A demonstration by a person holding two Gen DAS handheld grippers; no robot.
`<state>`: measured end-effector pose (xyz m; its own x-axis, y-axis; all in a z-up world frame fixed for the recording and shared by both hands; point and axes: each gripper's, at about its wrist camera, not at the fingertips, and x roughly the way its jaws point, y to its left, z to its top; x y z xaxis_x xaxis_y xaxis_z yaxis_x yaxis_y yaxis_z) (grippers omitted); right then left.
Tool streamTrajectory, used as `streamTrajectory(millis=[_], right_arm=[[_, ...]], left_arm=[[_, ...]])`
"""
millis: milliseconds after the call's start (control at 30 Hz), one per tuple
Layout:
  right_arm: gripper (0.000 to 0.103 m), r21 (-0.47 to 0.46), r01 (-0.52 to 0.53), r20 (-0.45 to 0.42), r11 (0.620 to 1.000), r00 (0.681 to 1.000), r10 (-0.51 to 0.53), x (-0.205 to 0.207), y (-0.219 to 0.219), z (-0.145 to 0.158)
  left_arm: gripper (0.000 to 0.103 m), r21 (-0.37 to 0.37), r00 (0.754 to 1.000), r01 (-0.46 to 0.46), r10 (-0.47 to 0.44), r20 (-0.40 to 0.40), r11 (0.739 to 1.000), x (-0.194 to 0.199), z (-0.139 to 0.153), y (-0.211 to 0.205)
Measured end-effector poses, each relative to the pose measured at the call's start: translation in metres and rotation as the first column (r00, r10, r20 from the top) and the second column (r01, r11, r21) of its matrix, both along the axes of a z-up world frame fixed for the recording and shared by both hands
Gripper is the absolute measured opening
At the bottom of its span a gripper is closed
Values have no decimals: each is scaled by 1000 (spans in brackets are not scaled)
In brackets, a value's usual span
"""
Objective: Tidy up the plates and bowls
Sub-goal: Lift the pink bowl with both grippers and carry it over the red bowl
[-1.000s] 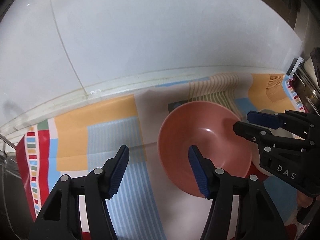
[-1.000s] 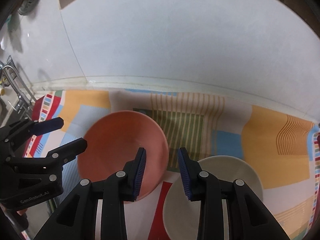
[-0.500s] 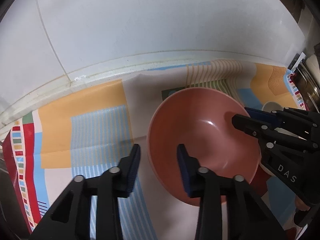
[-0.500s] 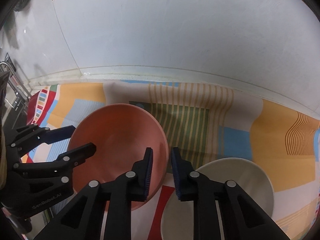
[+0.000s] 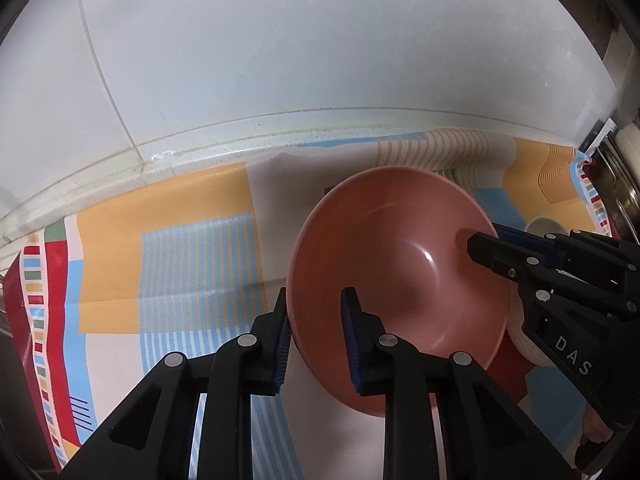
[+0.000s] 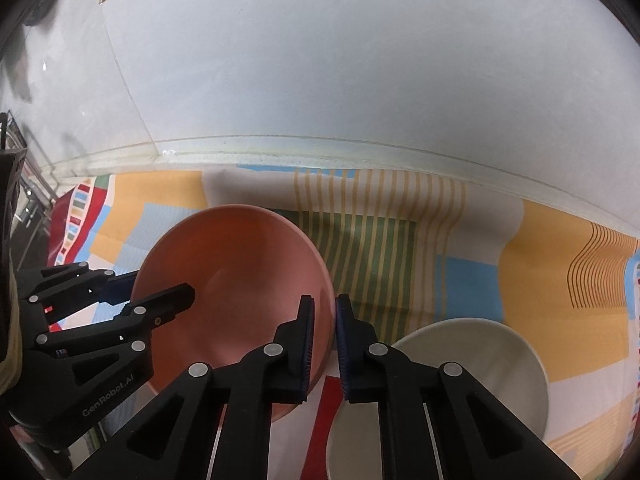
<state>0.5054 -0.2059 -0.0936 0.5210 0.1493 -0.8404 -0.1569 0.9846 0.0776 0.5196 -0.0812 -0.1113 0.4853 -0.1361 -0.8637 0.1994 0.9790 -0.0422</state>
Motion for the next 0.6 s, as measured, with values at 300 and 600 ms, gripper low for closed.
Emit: streamTrajectory(millis=[300,600], right_arm=[[12,31,30,8,999,999,-31,-9,-5,12],[12,50,55,38,997,998,-57,-33,-8,40]], left_arm=[[24,-16,999,-5,5,34,1000,-9,18,0],[24,-53,997,5,-1,82,999,-41,49,2]])
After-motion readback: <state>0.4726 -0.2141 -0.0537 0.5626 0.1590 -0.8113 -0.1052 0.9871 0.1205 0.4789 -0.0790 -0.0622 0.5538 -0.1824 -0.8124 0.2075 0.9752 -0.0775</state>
